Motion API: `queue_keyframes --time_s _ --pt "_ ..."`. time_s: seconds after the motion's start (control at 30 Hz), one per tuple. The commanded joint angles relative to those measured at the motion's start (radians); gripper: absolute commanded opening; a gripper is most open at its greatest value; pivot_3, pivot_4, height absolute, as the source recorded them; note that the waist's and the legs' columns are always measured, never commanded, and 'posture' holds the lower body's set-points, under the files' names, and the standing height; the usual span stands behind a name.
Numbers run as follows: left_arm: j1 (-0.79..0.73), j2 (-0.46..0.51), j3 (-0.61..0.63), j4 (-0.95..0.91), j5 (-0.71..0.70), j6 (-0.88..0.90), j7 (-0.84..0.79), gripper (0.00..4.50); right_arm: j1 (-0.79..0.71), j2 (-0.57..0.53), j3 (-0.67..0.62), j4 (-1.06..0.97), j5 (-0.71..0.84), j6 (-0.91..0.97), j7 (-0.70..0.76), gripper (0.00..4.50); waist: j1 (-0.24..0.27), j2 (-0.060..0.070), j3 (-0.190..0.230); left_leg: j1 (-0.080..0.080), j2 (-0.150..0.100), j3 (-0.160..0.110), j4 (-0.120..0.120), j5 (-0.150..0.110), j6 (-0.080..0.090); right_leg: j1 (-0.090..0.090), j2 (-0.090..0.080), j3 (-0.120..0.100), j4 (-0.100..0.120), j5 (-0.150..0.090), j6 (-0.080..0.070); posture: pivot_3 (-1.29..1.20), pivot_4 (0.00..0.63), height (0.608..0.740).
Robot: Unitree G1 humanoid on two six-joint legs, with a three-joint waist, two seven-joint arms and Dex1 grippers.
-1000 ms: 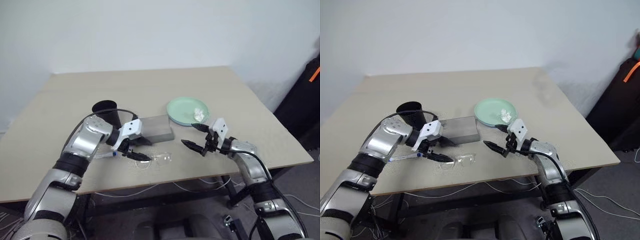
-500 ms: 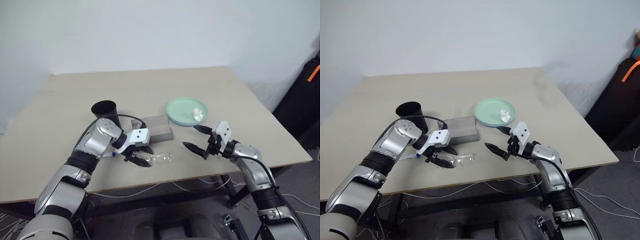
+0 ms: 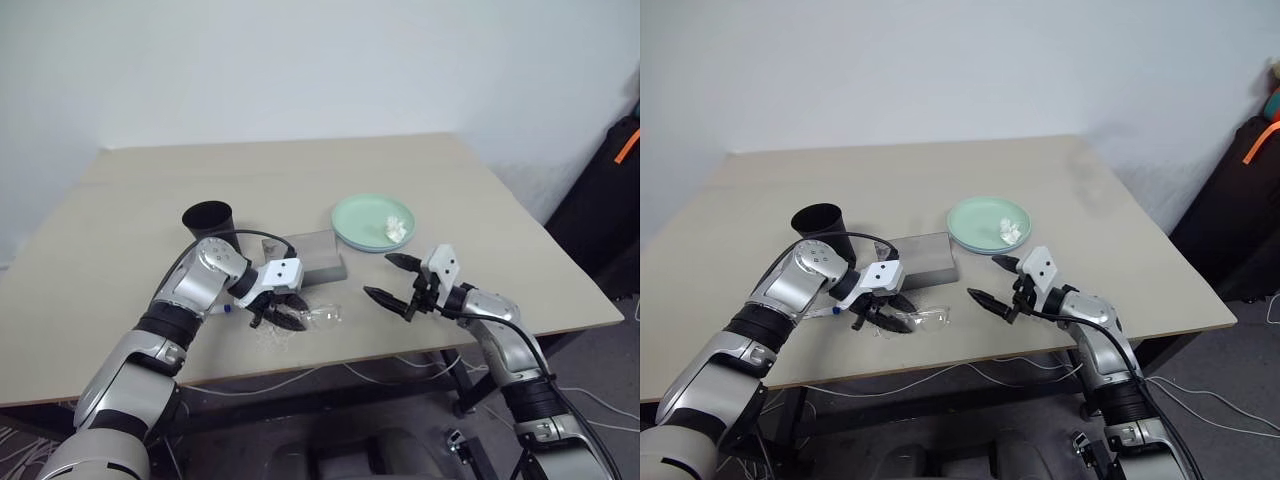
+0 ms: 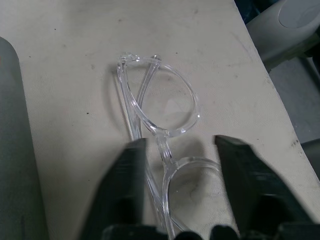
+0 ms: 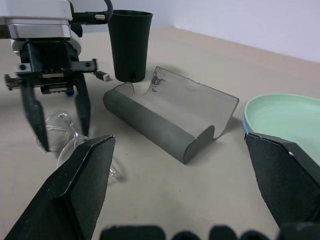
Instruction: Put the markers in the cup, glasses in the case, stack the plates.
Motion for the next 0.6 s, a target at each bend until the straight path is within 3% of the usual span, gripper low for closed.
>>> queue_keyframes --time_s 0.03,0.1,0.6 --pt "-0.028 0.009 0.021 -0.007 0.001 -0.01 -0.011 0.57 -0.026 0.002 -0.006 -0.017 0.004 -0.018 -0.008 4.5 0.0 0.0 0.0 0.0 0.0 0.0 0.0 0.0 0.0 0.0 0.0 0.0 0.0 0.0 0.0 0.0 0.0 0.74" --pt "-0.027 0.01 0.022 -0.012 -0.001 -0.007 -0.016 0.02 -0.025 0.001 -0.005 -0.016 0.003 -0.019 -0.009 4.5 0.0 0.0 0.0 0.001 0.0 0.0 0.0 0.0 0.0 0.001 0.0 0.0 0.0 0.0 0.0 0.0 0.0 0.74" --pt "-0.071 0.012 0.078 -0.004 -0.037 0.022 -0.016 0.02 -0.038 -0.012 -0.002 -0.038 0.035 -0.013 0.043 4.5 0.0 0.0 0.0 0.002 0.0 -0.001 0.009 0.001 0.001 0.0 0.0 0.0 0.011 0.0 0.0 0.0 0.0 0.74"
